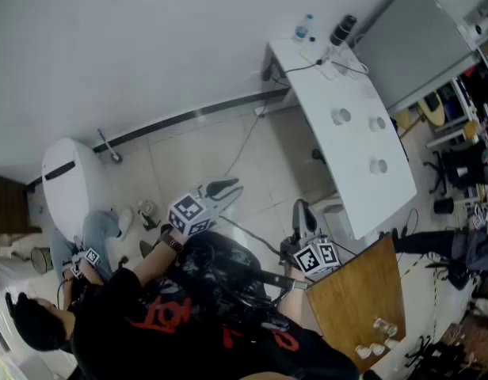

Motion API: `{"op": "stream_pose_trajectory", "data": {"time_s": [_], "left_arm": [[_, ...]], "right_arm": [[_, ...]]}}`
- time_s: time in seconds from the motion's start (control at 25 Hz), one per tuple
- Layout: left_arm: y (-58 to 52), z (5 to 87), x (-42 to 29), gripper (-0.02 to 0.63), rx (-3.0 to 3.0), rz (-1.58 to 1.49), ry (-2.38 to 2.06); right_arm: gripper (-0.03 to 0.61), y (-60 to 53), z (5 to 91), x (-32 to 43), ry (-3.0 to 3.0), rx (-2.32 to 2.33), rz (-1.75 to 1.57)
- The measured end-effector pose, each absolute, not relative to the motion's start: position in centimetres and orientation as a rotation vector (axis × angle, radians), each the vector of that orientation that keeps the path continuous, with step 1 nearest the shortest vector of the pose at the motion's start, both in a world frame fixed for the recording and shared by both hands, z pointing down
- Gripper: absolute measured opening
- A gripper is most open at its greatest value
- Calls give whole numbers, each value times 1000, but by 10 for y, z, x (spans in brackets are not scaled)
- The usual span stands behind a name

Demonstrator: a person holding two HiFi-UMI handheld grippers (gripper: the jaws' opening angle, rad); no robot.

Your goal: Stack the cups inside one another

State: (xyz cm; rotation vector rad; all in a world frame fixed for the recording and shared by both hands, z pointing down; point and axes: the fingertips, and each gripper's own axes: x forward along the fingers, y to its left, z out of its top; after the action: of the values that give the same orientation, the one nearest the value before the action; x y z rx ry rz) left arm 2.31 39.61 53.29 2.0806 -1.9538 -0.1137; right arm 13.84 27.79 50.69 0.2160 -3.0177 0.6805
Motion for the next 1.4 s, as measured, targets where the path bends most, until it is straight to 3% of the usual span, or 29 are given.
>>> {"op": "stream_pose_trajectory", "data": {"time_s": [0.04, 0.36, 0.48, 0.6, 0.76, 0.84, 1.04, 1.4], "left_arm": [[391, 532, 34, 52, 2049, -113, -1975], [320, 522, 113, 49, 2141, -57, -1891], [301, 517, 125, 51, 2189, -210, -1753], [279, 509, 121, 153, 2205, -387, -1625], [240, 513, 99, 157, 2214, -457, -1527], [216, 516, 79, 276, 2196, -521, -1464], [157, 516, 17, 359, 2205, -584, -1399], [70, 512, -74, 368, 2162, -652, -1321]], "right_arm": [[5, 272, 505, 147, -3017, 184, 690], [5, 213, 502, 243, -3114, 330, 666], [5, 192, 518, 269, -3090, 498, 700], [5, 173, 533, 278, -3034, 618, 703], [5, 152, 534, 265, -2982, 653, 643], [5, 135, 532, 253, -2972, 699, 657], [6, 80, 538, 214, -2926, 884, 710], [5, 6, 526, 132, -2916, 1032, 744]]}}
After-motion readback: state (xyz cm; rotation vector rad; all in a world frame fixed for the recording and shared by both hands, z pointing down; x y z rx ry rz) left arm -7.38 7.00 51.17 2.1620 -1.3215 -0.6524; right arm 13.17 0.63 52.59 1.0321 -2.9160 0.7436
